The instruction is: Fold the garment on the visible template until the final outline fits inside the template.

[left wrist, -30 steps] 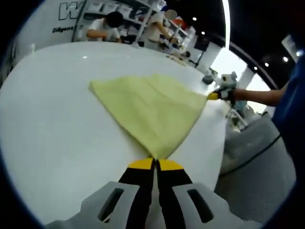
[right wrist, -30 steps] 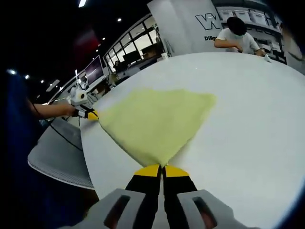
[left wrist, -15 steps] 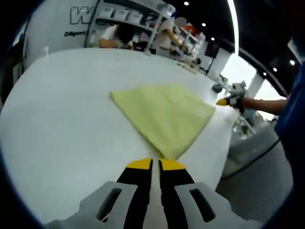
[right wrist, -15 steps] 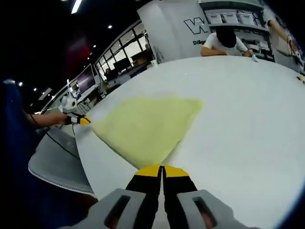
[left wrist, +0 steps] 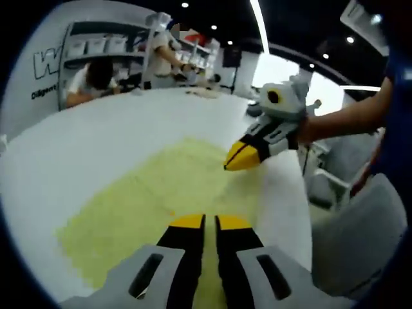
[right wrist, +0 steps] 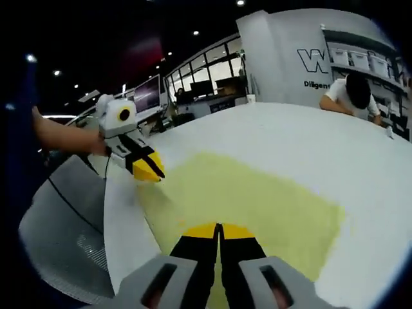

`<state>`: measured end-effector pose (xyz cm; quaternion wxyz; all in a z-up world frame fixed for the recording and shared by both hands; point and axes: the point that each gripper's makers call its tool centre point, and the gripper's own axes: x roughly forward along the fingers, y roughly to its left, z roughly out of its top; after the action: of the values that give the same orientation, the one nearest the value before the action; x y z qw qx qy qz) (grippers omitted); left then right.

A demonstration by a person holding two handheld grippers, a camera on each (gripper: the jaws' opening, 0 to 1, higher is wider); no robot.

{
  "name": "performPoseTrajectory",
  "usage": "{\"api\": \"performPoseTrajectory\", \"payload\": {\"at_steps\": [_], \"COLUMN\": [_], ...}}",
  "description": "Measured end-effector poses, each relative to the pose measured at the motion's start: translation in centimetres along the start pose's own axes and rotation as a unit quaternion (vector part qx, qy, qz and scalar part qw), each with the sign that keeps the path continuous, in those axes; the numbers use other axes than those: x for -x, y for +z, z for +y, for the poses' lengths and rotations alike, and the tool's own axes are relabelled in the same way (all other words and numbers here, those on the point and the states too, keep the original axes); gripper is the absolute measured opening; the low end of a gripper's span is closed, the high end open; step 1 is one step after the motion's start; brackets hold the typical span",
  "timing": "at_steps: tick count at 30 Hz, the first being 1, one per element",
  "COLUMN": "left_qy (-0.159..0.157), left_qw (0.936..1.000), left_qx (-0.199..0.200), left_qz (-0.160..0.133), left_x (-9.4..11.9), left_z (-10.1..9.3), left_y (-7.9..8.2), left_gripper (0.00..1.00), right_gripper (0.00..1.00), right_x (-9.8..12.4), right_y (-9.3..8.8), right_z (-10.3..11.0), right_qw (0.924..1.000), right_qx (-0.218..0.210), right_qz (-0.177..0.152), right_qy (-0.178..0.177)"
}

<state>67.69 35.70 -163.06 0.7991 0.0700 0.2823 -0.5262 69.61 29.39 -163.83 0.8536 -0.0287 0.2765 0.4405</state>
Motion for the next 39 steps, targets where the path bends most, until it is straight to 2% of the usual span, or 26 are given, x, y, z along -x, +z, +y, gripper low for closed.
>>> {"api": "performPoseTrajectory", "payload": {"at_steps": [1, 2, 4, 11, 14, 15, 18, 20, 22, 24, 26, 29, 31, 36, 39], "left_qy": [-0.002, -0.003, 0.002, 0.021, 0.02, 0.02, 0.033, 0.043, 0.048, 0.05, 0.057, 0.068, 0.073, 0.072, 0.069], "left_qw": [0.9999, 0.9998, 0.9996, 0.9981, 0.9957, 0.9957, 0.9939, 0.9928, 0.9934, 0.9936, 0.9927, 0.9931, 0.9938, 0.9948, 0.9944], "left_qx": [-0.015, -0.018, -0.027, -0.04, -0.062, -0.064, -0.089, -0.098, -0.089, -0.085, -0.092, -0.083, -0.07, -0.056, -0.051], "left_qz": [0.009, 0.01, 0.012, 0.042, 0.066, 0.064, 0.056, 0.054, 0.055, 0.056, 0.054, 0.048, 0.046, 0.046, 0.062], "left_x": [-1.1, -1.7, -2.7, -2.9, -3.3, -3.3, -3.0, -2.8, -2.4, -2.1, -1.4, -0.5, 0.0, 1.1, 2.1], "left_z": [-0.1, 0.1, -0.1, 1.1, 1.4, 1.3, 1.6, 1.7, 2.3, 2.9, 3.6, 4.5, 5.1, 5.5, 6.0], "left_y": [-0.2, -0.4, -0.4, -2.1, -4.0, -4.0, -3.4, -3.3, -3.4, -3.5, -4.0, -4.6, -5.0, -5.6, -6.6], "left_gripper": [0.05, 0.05, 0.05, 0.05, 0.06, 0.06, 0.13, 0.25, 0.35, 0.43, 0.52, 0.65, 0.72, 0.82, 0.85], "right_gripper": [0.0, 0.0, 0.0, 0.0, 0.03, 0.03, 0.08, 0.16, 0.28, 0.44, 0.59, 0.64, 0.73, 0.85, 0.87], "right_x": [-0.6, -1.0, -2.5, -3.6, -3.7, -3.6, -3.6, -3.4, -2.9, -2.7, -1.9, -1.1, -0.5, 0.5, 1.7], "right_y": [0.4, 0.4, 0.0, -2.0, -3.0, -2.6, -2.9, -2.9, -3.1, -3.1, -3.3, -3.7, -4.0, -4.9, -5.6], "right_z": [1.3, 1.6, 0.8, 0.4, 0.3, 0.4, 0.0, -0.2, -1.1, -1.4, -3.6, -3.8, -4.8, -5.5, -6.4], "right_qw": [0.9999, 0.9998, 0.9992, 0.9979, 0.997, 0.9976, 0.9977, 0.9974, 0.9942, 0.9936, 0.9946, 0.9933, 0.9934, 0.9935, 0.9933], "right_qx": [0.009, 0.014, 0.029, 0.043, 0.048, 0.051, 0.053, 0.06, 0.093, 0.098, 0.08, 0.096, 0.086, 0.074, 0.07], "right_qz": [0.007, 0.011, 0.021, 0.048, 0.06, 0.044, 0.041, 0.041, 0.051, 0.051, 0.049, 0.049, 0.056, 0.066, 0.069], "right_qy": [0.009, 0.012, 0.016, 0.013, 0.009, 0.01, 0.006, 0.005, -0.016, -0.023, -0.043, -0.042, -0.052, -0.057, -0.06]}}
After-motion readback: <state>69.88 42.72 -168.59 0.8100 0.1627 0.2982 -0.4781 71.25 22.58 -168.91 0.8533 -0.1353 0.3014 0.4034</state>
